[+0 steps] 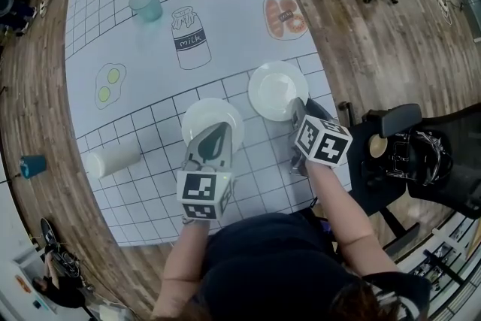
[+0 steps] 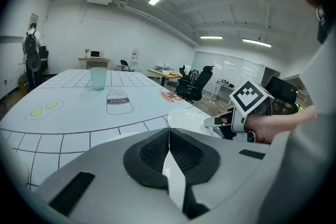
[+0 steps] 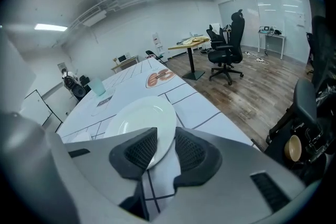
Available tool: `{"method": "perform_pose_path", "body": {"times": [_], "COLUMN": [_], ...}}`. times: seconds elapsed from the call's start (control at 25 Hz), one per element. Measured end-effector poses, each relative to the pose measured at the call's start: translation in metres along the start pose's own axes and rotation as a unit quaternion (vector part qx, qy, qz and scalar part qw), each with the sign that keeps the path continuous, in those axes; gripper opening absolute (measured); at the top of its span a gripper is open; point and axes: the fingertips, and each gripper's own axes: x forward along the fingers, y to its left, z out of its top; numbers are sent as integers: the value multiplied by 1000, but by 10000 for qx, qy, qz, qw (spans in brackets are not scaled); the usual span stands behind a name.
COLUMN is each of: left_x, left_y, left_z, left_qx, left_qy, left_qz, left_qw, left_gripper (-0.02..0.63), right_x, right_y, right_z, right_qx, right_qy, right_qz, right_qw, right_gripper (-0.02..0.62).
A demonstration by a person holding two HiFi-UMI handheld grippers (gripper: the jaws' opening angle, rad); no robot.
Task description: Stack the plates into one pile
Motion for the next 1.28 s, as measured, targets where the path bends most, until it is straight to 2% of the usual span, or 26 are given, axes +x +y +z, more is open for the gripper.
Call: {"method": "perform_pose_path", "body": {"times": [0.2, 0.4, 0.56, 0.92, 1.28], "left_x": [-6, -14, -23, -57, -97], "left_y": [3, 3, 2, 4, 13], "left_z": [0, 4, 8, 7, 3], "left_qx": [12, 8, 40, 33, -9], "left_qy": [-40, -127, -223, -467, -702], "left_qz": [85, 160, 193, 358, 566], "left_qw": [10000, 9998, 9996, 9983, 9959], "left_gripper": [28, 28, 28, 28, 28], "right_x": [-13, -31, -46, -79, -116], "right_y": [4, 17, 29, 63, 108], "right_z": [11, 22, 29, 37, 33], "right_qx": [-9, -30, -267, -378, -1024], "right_qy": [-329, -658, -922, -1368, -1748], "right_qz": [27, 256, 379, 938, 1336], "right_qw": [9995, 9975, 9947, 9854, 9701], "right_gripper": [93, 65, 54, 33, 28]}}
